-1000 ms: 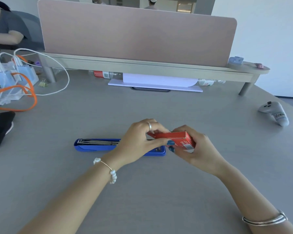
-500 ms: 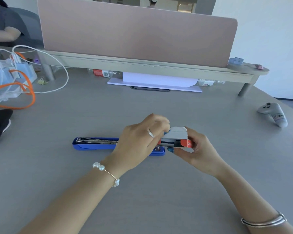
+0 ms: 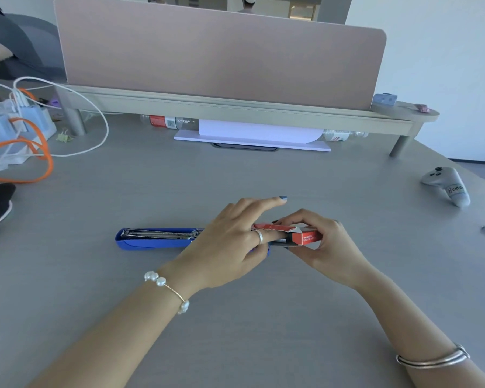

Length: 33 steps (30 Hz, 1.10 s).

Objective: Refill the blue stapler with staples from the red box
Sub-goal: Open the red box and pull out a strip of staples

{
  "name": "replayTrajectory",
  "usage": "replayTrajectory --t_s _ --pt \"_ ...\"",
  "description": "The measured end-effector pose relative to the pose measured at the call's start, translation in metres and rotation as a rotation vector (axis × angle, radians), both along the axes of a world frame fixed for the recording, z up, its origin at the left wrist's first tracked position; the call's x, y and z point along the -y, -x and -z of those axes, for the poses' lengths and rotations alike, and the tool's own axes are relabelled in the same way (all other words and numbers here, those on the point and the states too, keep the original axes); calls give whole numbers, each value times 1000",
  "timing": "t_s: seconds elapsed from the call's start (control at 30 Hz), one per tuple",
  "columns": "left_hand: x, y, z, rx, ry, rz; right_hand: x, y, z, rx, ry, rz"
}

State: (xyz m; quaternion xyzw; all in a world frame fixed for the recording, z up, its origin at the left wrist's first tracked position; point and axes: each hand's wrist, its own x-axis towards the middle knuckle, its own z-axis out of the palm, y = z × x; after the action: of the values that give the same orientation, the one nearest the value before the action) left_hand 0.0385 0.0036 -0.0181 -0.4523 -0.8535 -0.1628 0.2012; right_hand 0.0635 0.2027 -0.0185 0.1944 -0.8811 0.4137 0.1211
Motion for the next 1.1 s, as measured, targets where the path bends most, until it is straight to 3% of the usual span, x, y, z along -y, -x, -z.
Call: replayTrajectory --t_s 0.27,0.5,0.77,0.93,1.1 --pt "-2 -1 1 91 -98 11 3 0 1 20 18 3" --pt "-2 -1 -2 228 -313 37 4 -2 0 36 42 -12" --pt "0 0 -10 536 -568 77 0 -1 -2 11 64 0" --pt "0 -4 -17 781 -811 216 1 -2 -3 -3 60 20" --pt "1 -5 -17 776 -807 234 2 -1 -4 -18 62 31"
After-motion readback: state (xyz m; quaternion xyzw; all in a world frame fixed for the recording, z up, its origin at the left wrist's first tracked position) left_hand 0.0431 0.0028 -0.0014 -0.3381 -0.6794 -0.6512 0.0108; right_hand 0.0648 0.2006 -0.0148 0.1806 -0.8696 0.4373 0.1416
